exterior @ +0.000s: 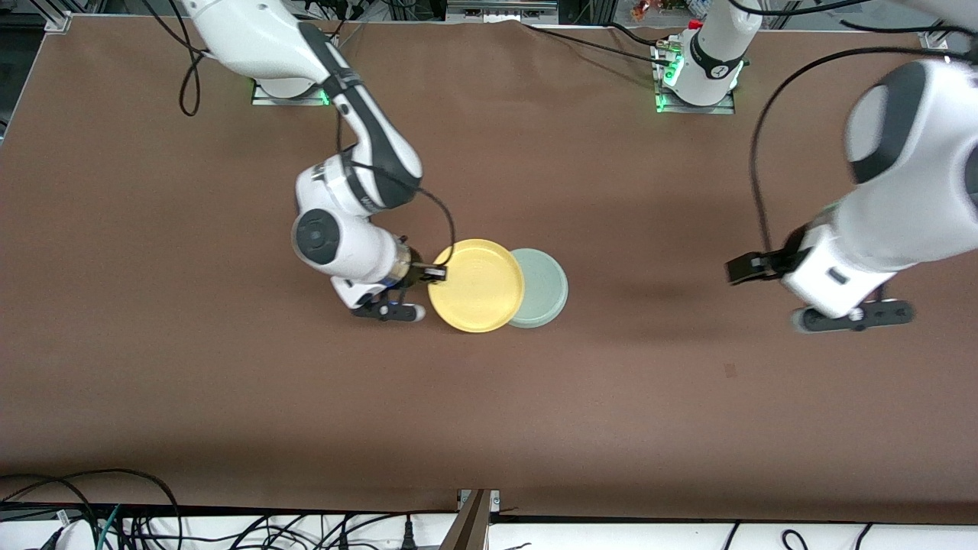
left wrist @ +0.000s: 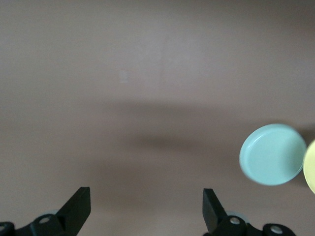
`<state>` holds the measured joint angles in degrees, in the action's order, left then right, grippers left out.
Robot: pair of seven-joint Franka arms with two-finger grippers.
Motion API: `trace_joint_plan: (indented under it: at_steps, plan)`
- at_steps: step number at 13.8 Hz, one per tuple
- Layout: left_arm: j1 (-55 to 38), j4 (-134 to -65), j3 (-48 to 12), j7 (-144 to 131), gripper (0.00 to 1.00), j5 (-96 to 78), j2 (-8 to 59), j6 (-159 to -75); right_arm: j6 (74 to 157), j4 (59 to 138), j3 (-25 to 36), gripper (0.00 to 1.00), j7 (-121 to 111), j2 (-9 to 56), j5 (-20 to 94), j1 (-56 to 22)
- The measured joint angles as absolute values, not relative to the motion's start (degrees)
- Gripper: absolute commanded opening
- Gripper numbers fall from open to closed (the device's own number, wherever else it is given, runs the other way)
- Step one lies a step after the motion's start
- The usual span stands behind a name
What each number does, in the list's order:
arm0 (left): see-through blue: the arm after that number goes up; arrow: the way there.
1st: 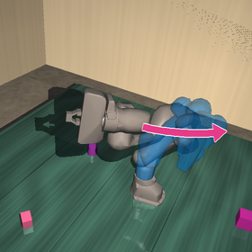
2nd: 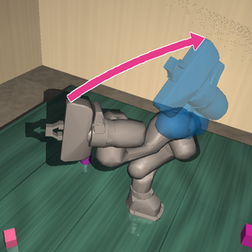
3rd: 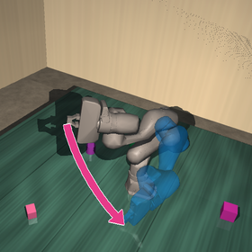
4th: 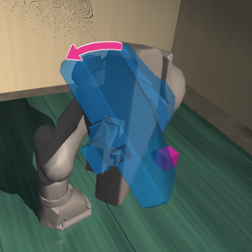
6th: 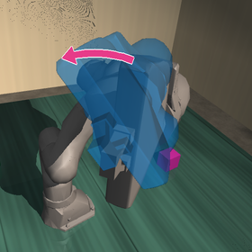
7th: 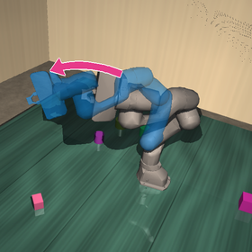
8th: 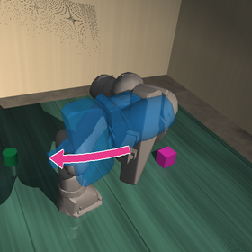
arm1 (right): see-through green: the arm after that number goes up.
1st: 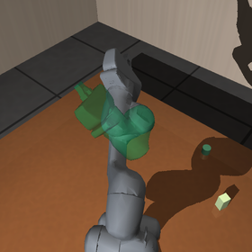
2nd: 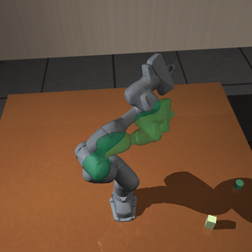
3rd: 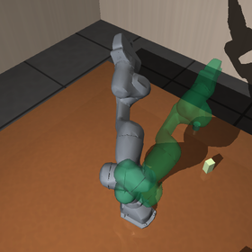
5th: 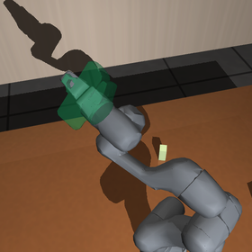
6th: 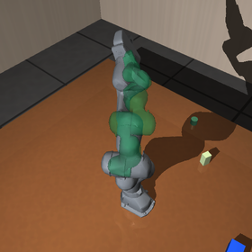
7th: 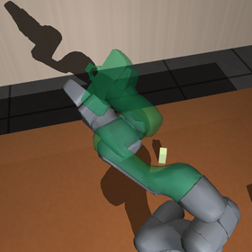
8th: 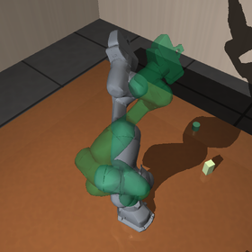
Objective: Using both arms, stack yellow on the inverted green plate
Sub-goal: 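Carry the yellow plate onto the green plate while the left gripper withdraws, then release the yellow plate on the green plate with the right gripper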
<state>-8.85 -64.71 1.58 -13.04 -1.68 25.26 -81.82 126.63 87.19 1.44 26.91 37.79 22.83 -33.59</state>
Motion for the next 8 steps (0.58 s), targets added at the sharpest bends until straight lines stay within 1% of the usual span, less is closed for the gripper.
trace_joint_plan:
  at_steps: [2,4,6,8]
  plan:
    - [-6.4,-65.4,1.6,-10.5,1.00,-2.0,23.4,-78.6,133.6,87.3,1.5,0.00,31.2,40.6,22.8,-37.5]
    - [-5.6,-68.6,1.7,-8.8,1.00,-2.0,19.9,-79.1,138.3,87.3,1.5,0.00,33.3,43.2,22.8,-40.0]
    - [-5.6,-75.5,2.6,-7.7,1.00,-2.0,14.6,-83.1,139.1,87.3,1.6,0.00,33.5,44.1,22.8,-40.6]
    - [-5.5,-85.2,4.6,-4.1,1.00,-1.9,8.7,-89.7,139.1,87.3,1.6,0.00,33.5,44.2,22.9,-40.6]
